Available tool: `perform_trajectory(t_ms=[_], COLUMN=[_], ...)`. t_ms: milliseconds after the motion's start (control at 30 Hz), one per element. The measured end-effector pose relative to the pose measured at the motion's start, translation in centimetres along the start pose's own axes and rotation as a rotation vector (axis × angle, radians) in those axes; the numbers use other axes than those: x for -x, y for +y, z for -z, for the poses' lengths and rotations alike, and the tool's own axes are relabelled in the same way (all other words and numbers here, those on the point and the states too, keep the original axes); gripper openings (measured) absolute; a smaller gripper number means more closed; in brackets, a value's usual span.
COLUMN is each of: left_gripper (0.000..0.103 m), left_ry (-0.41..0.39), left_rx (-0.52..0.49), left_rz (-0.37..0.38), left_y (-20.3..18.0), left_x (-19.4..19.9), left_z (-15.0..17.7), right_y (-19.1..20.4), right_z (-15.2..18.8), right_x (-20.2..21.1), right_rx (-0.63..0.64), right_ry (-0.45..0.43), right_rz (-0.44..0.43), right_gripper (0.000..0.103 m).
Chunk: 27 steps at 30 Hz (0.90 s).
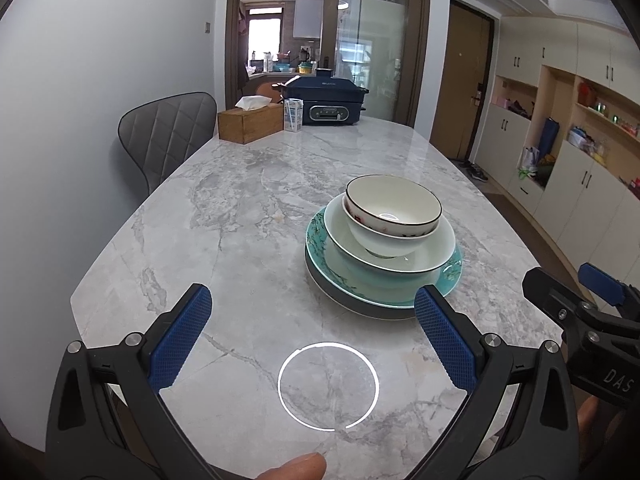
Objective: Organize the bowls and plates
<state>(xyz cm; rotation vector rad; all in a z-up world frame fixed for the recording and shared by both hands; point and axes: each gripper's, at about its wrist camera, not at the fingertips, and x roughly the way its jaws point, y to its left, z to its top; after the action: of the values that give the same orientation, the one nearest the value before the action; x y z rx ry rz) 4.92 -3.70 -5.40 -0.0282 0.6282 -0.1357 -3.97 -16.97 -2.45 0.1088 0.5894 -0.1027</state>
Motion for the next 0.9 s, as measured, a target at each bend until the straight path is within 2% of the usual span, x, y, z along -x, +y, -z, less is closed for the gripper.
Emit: perform_trajectory(t_ms=[100,400,900], left_gripper=[0.103,0.103,0.103], left_ry=[0.015,0.023,0.026], left_rx=[-0.013,0.019,0.001], left_rz=[-0.032,0.002,-0.010], left_y=[-0.19,0.32,-0.12], left_x=[-0.25,-0.26,-0.28], left_z=[0.11,0.34,0.38], right_y=[0.02,0.04,0.39], right_z=[0.00,0.12,0.35], right_x=[0.08,0.04,0.07], right_rx=[0.000,0.002,0.006], right_ry=[-0.001,0.002,0.003], right_rz=[-0.001,0.001,0.006], right_gripper=[0.103,0.103,0.103])
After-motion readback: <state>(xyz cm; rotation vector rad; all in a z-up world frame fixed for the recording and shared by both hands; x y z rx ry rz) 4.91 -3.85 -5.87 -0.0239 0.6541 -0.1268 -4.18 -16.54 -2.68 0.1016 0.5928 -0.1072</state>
